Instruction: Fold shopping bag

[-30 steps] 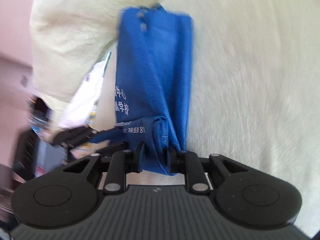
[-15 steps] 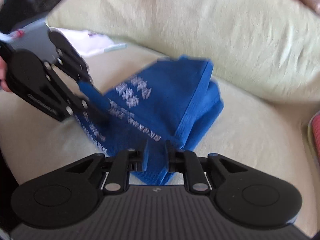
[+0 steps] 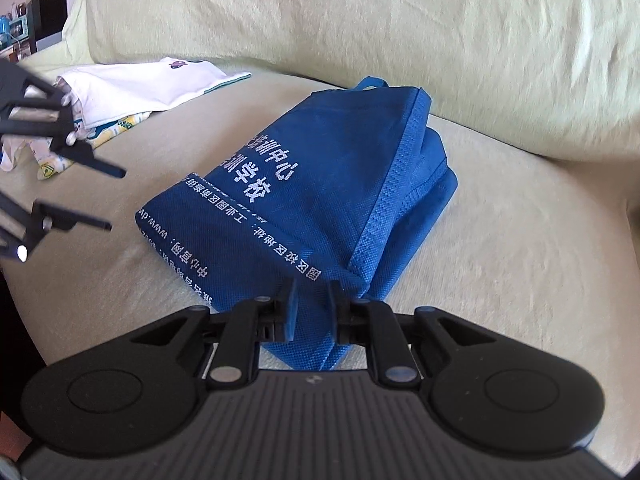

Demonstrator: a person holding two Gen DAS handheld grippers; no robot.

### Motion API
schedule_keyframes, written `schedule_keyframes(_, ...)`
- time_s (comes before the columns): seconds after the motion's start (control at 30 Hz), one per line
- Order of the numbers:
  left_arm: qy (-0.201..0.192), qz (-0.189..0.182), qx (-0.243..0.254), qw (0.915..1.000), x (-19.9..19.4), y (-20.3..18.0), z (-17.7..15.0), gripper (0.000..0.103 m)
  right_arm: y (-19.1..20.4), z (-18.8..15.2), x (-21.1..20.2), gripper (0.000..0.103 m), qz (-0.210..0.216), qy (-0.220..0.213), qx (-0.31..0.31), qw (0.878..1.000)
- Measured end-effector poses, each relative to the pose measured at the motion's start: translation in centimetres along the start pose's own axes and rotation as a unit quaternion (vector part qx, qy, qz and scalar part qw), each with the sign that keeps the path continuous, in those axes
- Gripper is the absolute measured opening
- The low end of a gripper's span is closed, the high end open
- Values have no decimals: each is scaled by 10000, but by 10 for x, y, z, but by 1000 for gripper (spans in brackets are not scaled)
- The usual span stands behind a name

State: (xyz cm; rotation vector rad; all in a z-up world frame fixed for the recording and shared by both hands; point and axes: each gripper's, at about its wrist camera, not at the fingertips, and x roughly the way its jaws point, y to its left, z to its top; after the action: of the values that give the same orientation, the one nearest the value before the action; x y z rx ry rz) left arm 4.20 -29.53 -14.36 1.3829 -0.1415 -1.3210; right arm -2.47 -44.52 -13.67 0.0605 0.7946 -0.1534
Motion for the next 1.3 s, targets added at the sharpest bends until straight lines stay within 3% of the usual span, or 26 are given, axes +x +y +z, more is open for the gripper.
schedule_keyframes(0.23,-121,390,1132,9927,31,-21,-2,47,2,-8,-9,12,45,-27,-42,10000)
schedule_keyframes(0.4,-382,132,1191,9921,46,-10,-5,45,-1,-12,-13,12,137,-66,-27,9999)
schedule_keyframes(0.5,-389,-388,881,9946,48,7,-3,39,-1,-12,-14,12,168,-89,-68,9998)
schedule_keyframes(0.57,-306,-963,408,9940,51,28,-1,38,0,-12,-13,12,173,-107,-160,9997)
schedule_keyframes(0.7,-195,-1881,-247,9817,61,63,-1,39,-2,-11,-13,13,288,-169,-343,9989)
schedule_keyframes(0.83,-102,-2303,-398,9723,68,77,0,39,-5,-9,-16,21,469,-329,-749,9955)
schedule_keyframes(0.87,-77,-2323,-396,9718,68,77,0,39,-4,-11,-19,29,430,-452,-1047,9925)
schedule_keyframes(0.93,-63,-2348,-433,9711,68,77,0,39,-3,-13,-25,31,491,-605,-1467,9861)
schedule_keyframes(1.0,-67,-2382,-557,9696,67,77,-2,39,-3,-16,-33,33,788,-751,-1839,9769)
schedule_keyframes(1.03,-71,-2400,-616,9688,67,77,-3,39,-3,-18,-36,40,944,-802,-1998,9720)
schedule_keyframes(1.07,-80,-2414,-653,9682,67,77,-5,39,3,-24,-37,47,913,-867,-2392,9628)
schedule_keyframes(1.1,-88,-2430,-674,9677,67,77,-5,39,9,-30,-39,47,870,-931,-2793,9517)
schedule_keyframes(1.23,-104,-2504,-697,9656,65,76,-6,39,31,-59,-16,43,-163,-1186,-4408,8896)
schedule_keyframes(1.3,-109,-2529,-732,9647,65,76,-7,39,27,-57,-11,38,37,-1330,-4322,8919)
